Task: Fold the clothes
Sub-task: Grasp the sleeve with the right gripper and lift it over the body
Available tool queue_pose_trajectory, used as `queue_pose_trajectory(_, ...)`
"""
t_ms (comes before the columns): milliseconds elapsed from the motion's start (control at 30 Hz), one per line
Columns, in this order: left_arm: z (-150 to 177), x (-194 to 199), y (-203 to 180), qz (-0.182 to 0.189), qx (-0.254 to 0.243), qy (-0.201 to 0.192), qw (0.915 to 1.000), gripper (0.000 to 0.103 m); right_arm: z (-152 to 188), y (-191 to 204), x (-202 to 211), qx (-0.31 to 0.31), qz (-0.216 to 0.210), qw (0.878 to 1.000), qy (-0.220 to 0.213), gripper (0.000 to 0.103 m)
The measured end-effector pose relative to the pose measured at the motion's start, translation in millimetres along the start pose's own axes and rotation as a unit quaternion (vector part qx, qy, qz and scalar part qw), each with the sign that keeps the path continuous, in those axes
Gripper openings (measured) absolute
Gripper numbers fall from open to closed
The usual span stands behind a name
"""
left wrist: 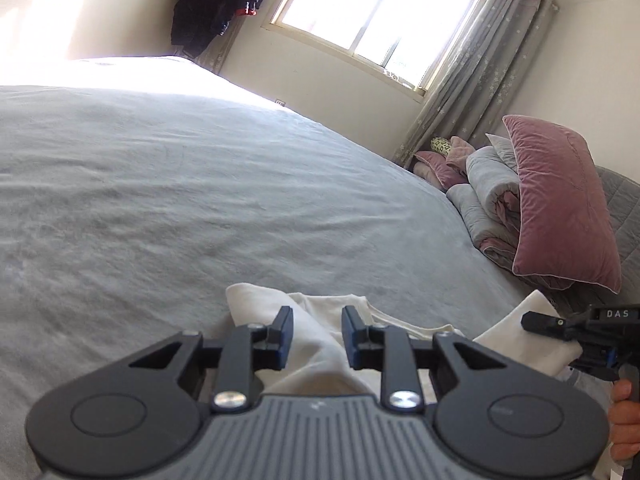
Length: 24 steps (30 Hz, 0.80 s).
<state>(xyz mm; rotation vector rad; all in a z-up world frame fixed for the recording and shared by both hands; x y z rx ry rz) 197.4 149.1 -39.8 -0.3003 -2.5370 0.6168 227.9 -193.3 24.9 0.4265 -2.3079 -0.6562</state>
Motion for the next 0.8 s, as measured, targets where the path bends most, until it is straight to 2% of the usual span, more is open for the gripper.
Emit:
queue_pose_trajectory(133,-1,-6,3,0.005,0.013,-0.003,0.9999,0.025,-27,26,24,0.049,-0.010,0.998,-0.043,0.008)
queue_pose_trajectory(300,11,-20,-8,0.016,-0.009,0.020,0.9996,0.025,-41,6,42,0.051,0.003,0.996,-0.074,0.008)
queue_pose_trajectory(467,32,-37,-15,-0.001,-0.067,0.066,0.9955,0.025,-29,-53,29,-0.004,0.045,0.998,-0.054,0.008)
queue_pose_trajectory(600,47,-47,-19,-0.011,-0.108,0.097,0.9894,0.025,-6,-106,9,-0.059,0.066,0.996,-0.012,0.008)
queue_pose_trajectory(700,42,-47,-13,-0.025,-0.096,0.093,0.9907,0.025,11,-139,-6,-0.103,0.073,0.992,0.016,0.009)
queue_pose_trajectory(800,37,-48,-7,-0.041,-0.081,0.088,0.9919,0.025,19,-154,-7,-0.116,0.082,0.990,0.019,0.015)
Point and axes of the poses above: each gripper's, at about its wrist camera, not at the fingertips, and x roughly against the way its jaws point, y to its left, z to its underside, the point moved 2 cm from there along -x, roughly the way its jaws point, and after that the axes turned 6 degrees about z, right-handed, at the moved point
